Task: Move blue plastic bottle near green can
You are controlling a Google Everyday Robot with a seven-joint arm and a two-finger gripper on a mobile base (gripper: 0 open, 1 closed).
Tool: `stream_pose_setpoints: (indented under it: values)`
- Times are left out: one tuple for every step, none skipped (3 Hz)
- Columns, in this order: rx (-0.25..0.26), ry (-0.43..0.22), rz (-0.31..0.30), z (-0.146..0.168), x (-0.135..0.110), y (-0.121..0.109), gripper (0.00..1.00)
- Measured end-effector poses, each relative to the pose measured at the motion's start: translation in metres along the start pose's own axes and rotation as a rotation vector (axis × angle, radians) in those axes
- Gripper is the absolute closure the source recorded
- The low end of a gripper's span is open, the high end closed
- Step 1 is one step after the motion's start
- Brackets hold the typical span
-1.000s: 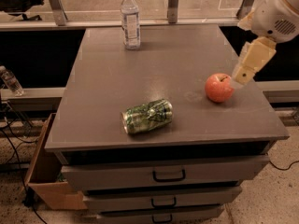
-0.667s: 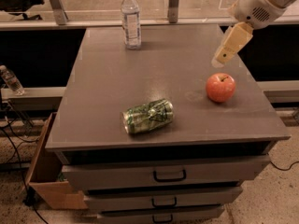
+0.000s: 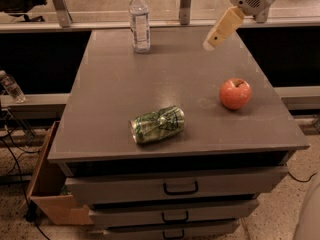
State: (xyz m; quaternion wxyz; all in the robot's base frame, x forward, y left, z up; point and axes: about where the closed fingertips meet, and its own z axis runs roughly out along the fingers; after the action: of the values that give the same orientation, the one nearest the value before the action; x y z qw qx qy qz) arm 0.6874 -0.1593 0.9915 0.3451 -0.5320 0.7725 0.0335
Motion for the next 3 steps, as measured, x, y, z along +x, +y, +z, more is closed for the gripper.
stream_pose_setpoints:
  values:
    - [0.009,-0.055,0.035,0.007,-0.009,-0.006,0.0]
    - [0.01,-0.166,0.132,0.037,-0.033,-0.016,0.0]
    - [0.022,-0.281,0.268,0.076,-0.061,-0.033,0.0]
